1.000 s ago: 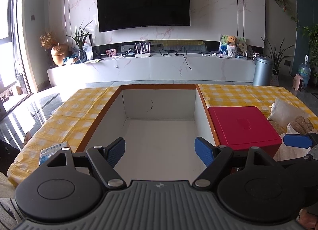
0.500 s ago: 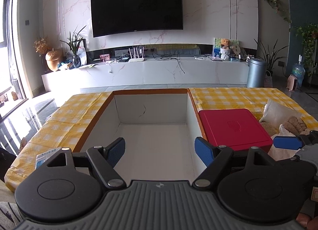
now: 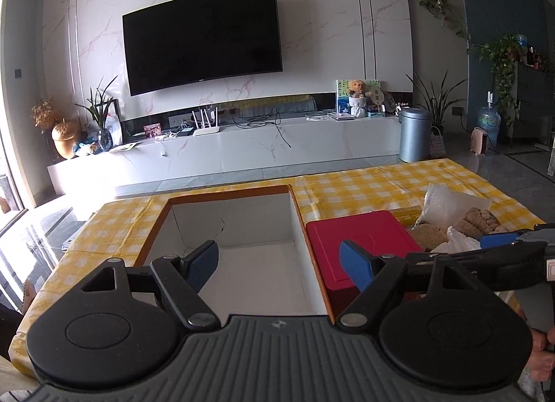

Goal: Organize soft objects
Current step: 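Reach the right gripper to the crumpled white plastic bag and close on it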

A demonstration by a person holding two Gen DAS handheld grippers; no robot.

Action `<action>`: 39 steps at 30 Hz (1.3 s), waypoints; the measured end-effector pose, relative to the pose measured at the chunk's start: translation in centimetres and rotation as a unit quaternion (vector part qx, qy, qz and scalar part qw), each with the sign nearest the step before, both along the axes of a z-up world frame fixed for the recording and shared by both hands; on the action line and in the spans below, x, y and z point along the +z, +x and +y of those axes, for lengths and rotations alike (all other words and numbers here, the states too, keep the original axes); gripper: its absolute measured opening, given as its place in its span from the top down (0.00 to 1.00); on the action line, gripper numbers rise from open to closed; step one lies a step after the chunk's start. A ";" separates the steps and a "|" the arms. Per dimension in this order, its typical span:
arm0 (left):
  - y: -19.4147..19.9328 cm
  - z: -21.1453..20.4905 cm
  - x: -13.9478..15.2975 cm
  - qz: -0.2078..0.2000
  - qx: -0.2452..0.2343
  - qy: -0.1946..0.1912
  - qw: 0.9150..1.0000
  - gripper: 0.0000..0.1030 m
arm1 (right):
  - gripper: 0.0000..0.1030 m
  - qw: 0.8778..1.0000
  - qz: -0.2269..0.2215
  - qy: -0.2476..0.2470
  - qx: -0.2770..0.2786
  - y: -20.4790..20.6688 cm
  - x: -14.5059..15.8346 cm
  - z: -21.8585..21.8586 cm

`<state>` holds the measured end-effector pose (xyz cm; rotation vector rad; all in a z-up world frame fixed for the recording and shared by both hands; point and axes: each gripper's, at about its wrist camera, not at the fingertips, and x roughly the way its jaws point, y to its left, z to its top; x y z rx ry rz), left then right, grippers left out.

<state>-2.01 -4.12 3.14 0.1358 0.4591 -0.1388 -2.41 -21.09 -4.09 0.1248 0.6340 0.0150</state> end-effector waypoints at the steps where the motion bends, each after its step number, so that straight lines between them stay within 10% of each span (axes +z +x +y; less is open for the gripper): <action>1: 0.1 -0.4 0.0 0.002 -0.005 0.000 1.000 0.09 | 0.02 1.000 0.003 0.004 -0.009 0.0 0.2 -0.9; 18: 2.2 -2.4 -1.6 0.050 -0.026 0.031 0.998 0.09 | 0.02 0.980 0.186 -0.051 0.047 3.8 -2.2 -10.7; 30: 2.8 -1.4 -2.4 0.071 -0.020 0.039 0.996 0.09 | 0.08 0.963 0.215 0.150 0.066 7.3 -5.7 -13.4; 39: 2.8 -1.1 -2.7 0.090 -0.011 0.049 0.995 0.09 | 0.03 0.966 0.249 0.007 0.075 9.3 -7.2 -7.7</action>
